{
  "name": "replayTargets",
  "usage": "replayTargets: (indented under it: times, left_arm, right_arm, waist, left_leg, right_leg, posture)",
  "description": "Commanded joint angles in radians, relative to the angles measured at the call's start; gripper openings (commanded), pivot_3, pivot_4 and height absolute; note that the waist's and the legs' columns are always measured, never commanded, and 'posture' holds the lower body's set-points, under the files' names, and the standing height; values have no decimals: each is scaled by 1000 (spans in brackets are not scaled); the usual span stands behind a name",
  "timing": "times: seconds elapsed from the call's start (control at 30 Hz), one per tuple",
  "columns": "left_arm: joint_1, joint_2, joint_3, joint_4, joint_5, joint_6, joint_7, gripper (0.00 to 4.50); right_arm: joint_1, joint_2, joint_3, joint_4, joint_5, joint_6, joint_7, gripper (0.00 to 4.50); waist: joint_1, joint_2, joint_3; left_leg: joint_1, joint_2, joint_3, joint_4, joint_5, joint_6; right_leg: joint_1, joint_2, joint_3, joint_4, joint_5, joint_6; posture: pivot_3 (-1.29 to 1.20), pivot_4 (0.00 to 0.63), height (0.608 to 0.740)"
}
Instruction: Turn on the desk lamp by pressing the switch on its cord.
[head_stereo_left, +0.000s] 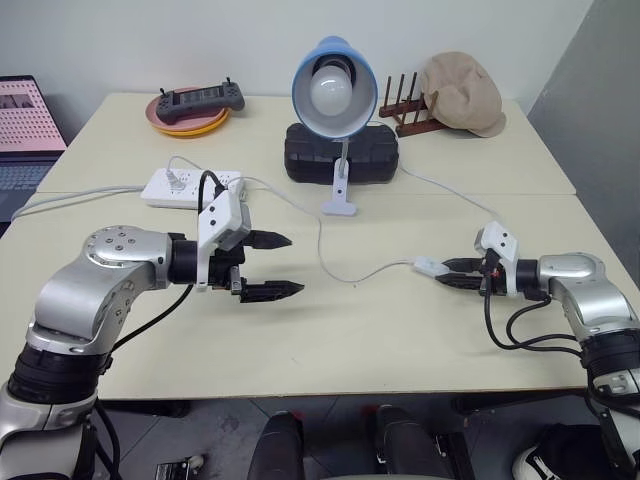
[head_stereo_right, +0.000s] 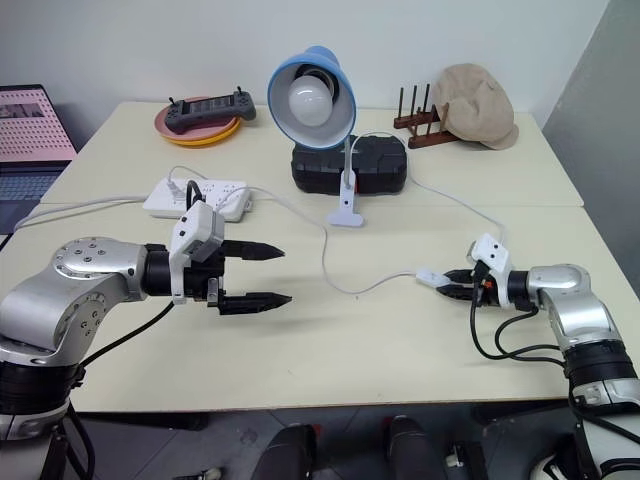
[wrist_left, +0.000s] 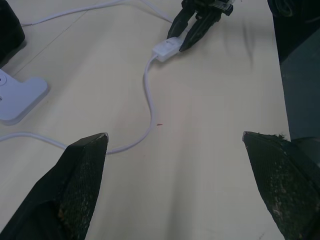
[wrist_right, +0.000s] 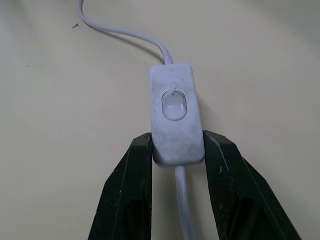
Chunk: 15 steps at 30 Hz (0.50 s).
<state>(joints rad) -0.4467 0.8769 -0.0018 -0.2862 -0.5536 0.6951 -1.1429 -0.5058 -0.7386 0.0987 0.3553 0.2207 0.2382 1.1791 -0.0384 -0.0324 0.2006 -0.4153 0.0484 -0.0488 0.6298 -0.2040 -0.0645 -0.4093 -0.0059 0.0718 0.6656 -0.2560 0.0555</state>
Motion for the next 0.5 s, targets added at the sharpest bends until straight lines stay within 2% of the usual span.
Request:
replayTargets:
  times: [0.03,0.17,0.27,0.37,0.5]
  left_arm:
    - [9,-33,65,-31,-110,110,53,4500]
    - [28,-223,251,13,-476,447,323,4500]
    - [51,-338,331,17,-653,557,536,4500]
    - [86,-405,352,-6,-765,582,687,4500]
    - [113,-490,322,10,-778,547,813,4500]
  right_arm:
    - [-28,16,-31,-44,12,-14,-17,1095]
    - [-40,110,-19,-144,-12,-43,-141,1095]
    - [-35,165,-8,-232,-9,-27,-189,1095]
    - [-30,200,11,-309,-8,-4,-208,1095]
    - [-45,229,48,-389,-3,31,-211,1095]
  waist:
    - [0,0,0]
    - [-5,0,0]
    - [-8,0,0]
    - [-9,0,0]
    - [-7,0,0]
  left_leg:
    - [0,0,0,0,0,0]
    - [0,0,-1,1,0,0]
    - [0,0,-2,2,0,0]
    - [1,0,-3,2,0,0]
    - [4,-1,-4,3,0,0]
  right_leg:
    - [0,0,0,0,0,0]
    - [0,0,0,1,0,0]
    - [0,0,-1,5,0,1]
    - [0,0,-1,9,0,0]
    - [1,0,-1,12,0,0]
  posture:
    - [0,150,740]
    - [0,150,740]
    - [0,150,740]
    - [0,150,740]
    - [0,150,740]
